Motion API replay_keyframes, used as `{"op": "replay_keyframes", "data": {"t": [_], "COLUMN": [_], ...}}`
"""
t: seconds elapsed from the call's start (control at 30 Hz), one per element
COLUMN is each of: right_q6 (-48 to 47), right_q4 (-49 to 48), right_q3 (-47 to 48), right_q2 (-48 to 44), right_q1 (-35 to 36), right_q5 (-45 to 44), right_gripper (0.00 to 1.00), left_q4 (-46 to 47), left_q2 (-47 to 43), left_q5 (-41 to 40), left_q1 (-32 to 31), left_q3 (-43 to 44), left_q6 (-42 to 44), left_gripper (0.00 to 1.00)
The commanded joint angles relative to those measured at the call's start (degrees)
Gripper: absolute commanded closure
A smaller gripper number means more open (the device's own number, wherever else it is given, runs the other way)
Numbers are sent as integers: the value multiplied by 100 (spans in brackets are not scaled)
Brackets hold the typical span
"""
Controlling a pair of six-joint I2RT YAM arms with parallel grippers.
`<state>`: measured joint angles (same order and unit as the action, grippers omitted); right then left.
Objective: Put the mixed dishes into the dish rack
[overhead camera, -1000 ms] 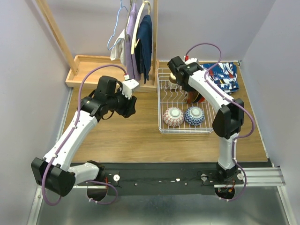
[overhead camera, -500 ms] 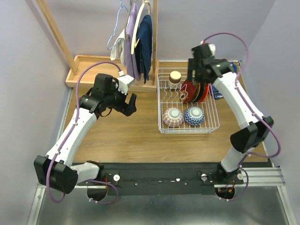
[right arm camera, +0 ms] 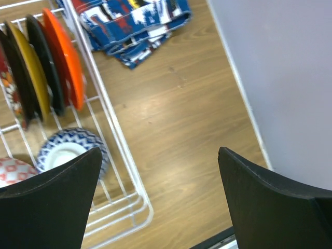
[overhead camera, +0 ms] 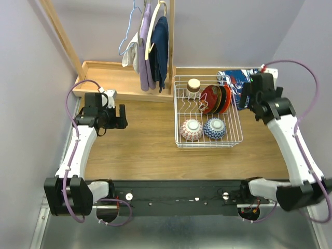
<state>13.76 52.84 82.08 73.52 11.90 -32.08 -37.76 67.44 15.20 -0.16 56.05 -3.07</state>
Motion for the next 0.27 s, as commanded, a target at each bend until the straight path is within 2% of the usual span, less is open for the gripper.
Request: {"op": "replay_keyframes", "data": {"t": [0.0, 0.23], "right_q6": [-224, -154], "right_q4": [-160, 16], "right_q3": [-876, -1502], "right_q2": [-1178, -2077], "right_q1": [-12, -126], "right_q5": [-448, -527], "right_gripper": [0, 0], "left_q4": [-12, -56], "left_q2": [-266, -266], "left_q5": [-17, 255], "left_q1": [315, 851], "left_q3": [2, 107], "left_q6": [43, 149], "left_gripper": [1, 1]}}
